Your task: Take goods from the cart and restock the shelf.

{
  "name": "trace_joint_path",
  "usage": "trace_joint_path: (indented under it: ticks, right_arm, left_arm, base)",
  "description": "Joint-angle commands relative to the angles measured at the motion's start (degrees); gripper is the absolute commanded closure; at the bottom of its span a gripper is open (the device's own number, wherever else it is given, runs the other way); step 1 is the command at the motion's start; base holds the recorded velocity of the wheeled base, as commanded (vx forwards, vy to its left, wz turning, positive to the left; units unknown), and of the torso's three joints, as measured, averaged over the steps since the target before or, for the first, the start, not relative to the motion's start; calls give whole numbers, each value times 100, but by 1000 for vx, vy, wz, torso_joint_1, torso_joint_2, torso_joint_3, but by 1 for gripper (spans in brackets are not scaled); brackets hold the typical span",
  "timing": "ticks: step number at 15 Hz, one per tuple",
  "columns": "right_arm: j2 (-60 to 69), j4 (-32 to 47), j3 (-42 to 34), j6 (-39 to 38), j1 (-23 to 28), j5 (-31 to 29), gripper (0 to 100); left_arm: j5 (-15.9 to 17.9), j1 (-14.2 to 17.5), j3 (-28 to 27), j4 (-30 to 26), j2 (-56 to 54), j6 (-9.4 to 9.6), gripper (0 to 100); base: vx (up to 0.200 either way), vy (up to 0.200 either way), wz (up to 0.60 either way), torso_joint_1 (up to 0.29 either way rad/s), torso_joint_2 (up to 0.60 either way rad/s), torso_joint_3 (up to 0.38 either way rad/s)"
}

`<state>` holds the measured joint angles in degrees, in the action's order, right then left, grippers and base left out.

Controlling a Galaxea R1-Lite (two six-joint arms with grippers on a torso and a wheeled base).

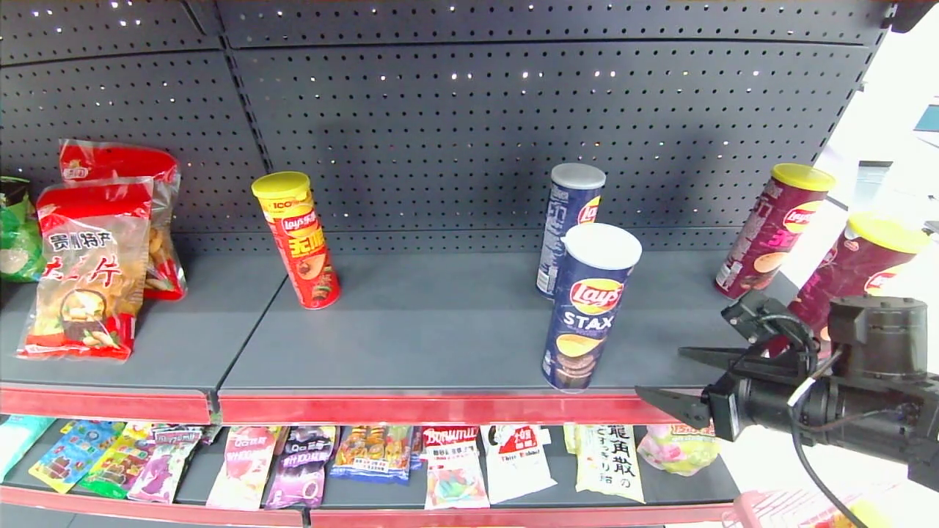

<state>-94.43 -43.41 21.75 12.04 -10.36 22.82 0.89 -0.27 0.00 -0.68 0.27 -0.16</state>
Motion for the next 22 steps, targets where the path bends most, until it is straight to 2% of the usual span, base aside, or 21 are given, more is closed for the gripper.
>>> trace_joint_path:
  ticks: [1,5,22]
  right_arm:
    - [-234,-10,225,0,-115,-15,0]
    - [-533,-36,567,44,-309,-428,0]
    - [-1069,-53,972,263,-370,-551,0]
  left_arm:
    - [-1,0,0,-2,8,-2,0]
    - [-1,0,-9,-2,8,-2,0]
    - [-1,0,0,-2,8,-2,0]
  base:
    - [0,0,0,0,0,0]
    - [0,0,0,0,0,0]
    - [0,0,0,0,0,0]
